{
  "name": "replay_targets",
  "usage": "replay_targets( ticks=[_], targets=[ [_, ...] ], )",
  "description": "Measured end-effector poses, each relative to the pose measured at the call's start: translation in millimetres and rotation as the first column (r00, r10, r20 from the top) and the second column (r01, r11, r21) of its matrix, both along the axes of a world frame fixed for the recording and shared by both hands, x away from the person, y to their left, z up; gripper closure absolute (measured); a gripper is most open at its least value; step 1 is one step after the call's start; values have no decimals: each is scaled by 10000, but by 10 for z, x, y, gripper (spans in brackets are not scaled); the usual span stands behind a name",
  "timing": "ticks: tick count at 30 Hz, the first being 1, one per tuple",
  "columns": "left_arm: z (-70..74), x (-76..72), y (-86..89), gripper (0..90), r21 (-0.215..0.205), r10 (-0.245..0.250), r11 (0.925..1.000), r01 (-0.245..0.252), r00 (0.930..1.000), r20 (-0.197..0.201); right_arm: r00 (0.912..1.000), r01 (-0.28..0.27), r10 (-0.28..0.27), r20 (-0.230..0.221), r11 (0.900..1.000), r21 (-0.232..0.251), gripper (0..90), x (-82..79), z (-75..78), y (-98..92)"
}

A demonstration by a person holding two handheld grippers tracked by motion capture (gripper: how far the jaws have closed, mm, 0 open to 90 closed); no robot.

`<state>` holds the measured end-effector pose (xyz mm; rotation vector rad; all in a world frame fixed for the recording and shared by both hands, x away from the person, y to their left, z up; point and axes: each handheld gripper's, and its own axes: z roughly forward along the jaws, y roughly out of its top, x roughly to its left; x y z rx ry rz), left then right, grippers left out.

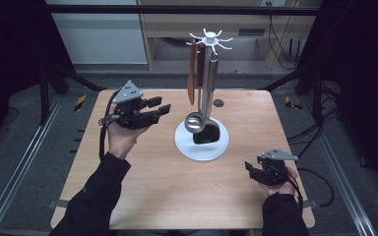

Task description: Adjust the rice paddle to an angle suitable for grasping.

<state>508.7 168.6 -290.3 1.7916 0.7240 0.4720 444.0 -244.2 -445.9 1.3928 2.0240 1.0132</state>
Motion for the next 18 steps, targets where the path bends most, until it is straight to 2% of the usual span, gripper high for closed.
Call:
replay_targets(
  ticks=[2,8,11,18],
  targets=[
    [-79,-35,65,549,-32,8,10000,-9,9997,-231,10000,26,-26,-8,10000,-2,460,-2,-1,-1],
    [-369,-133,242,520,550,308,9981,-274,9977,-608,9999,113,-113,-4,9999,-83,450,0,-11,-3],
    [-481,-159,334,513,625,433,9973,-379,9952,-877,9999,114,-114,4,9999,-87,448,-1,-11,-5],
    [-763,-265,473,511,1217,724,9909,-572,9896,-1243,9999,127,-127,40,9998,-130,447,-6,-16,-8]
  ],
)
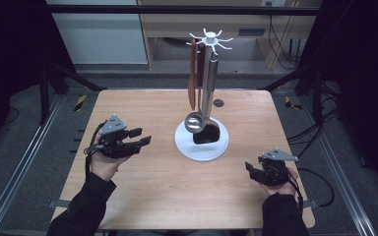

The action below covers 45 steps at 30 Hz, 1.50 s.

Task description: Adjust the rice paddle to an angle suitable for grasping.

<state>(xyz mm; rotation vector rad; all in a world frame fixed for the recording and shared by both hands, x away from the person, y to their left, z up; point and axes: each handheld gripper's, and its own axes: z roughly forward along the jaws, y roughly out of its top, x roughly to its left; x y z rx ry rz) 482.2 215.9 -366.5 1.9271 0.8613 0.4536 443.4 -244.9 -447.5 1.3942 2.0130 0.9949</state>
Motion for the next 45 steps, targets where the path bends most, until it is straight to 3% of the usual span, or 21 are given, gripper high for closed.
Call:
replay_targets(
  ticks=[5,10,18,24,28,34,41,45],
  targets=[
    [-237,-58,134,511,177,300,9994,-293,9986,-443,10000,-13,13,-14,10000,-32,450,-1,-1,-3],
    [-472,-117,338,510,315,1010,9946,-992,9931,-601,10000,-63,63,-12,9999,-80,455,0,-5,0],
    [-761,-166,665,495,330,2136,9769,-2112,9701,-1148,9999,-25,23,-127,9999,-135,453,1,-29,-4],
    [-811,-167,782,477,291,2503,9682,-2486,9613,-1149,9997,32,-37,-231,9997,-228,444,-5,-46,-8],
    [-864,-160,802,469,617,2640,9639,-2589,9595,-981,9997,67,-74,-235,9996,-285,438,-4,-55,-33],
    [-932,-118,848,468,1005,2875,9556,-2769,9510,-1139,9993,173,-182,-331,9994,-287,437,5,-66,-75],
    [-951,-91,960,469,826,3136,9488,-3048,9404,-1319,9992,215,-222,-321,9996,-207,440,4,-62,-73],
    [-956,-69,998,469,947,3228,9453,-3120,9368,-1351,9991,242,-251,-349,9994,-262,440,13,-63,-75]
  ],
)
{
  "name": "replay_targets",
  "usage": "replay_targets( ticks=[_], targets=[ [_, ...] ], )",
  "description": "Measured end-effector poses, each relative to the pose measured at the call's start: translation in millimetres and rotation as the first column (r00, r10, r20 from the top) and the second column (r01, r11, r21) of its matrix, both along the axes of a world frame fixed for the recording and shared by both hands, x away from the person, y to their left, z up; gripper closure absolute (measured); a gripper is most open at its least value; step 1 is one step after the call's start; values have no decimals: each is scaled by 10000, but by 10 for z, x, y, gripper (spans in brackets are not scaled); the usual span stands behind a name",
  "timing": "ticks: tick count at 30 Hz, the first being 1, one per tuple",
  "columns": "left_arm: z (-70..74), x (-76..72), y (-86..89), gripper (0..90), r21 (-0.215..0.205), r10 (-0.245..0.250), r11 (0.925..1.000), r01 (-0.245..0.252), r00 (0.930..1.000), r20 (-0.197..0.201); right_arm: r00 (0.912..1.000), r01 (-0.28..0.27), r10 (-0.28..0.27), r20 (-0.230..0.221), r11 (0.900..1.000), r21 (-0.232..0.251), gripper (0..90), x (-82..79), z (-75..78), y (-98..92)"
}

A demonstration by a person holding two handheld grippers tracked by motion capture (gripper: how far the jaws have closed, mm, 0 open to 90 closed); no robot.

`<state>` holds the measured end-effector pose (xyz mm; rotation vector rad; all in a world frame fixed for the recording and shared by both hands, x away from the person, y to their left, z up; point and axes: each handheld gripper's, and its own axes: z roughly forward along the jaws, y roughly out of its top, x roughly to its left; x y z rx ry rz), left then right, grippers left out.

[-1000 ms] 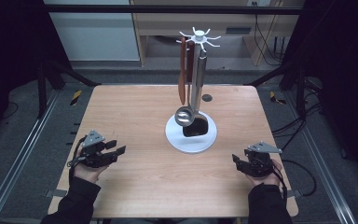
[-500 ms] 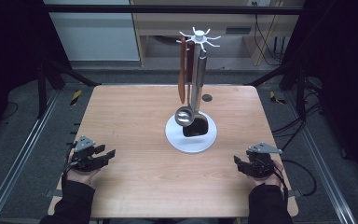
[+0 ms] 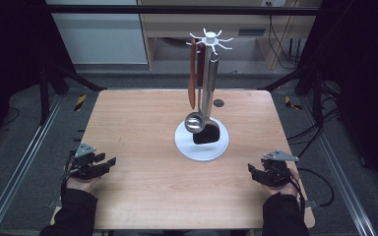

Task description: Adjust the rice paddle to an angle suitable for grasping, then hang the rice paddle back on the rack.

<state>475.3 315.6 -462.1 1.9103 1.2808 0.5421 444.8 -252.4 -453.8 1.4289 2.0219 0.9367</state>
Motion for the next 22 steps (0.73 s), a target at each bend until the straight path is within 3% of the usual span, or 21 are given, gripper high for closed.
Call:
replay_targets(
  ticks=[3,8,22],
  targets=[
    [-4,5,18,467,64,-21,10000,21,10000,-11,10000,-7,7,98,10000,57,440,-18,20,2],
    [-50,29,62,454,460,-97,9989,116,9991,-404,9999,-92,91,116,9999,118,435,-24,23,11],
    [-74,23,290,442,171,155,9997,-146,9985,-519,9993,48,-53,-369,9999,-144,387,36,-56,-107]
  ],
)
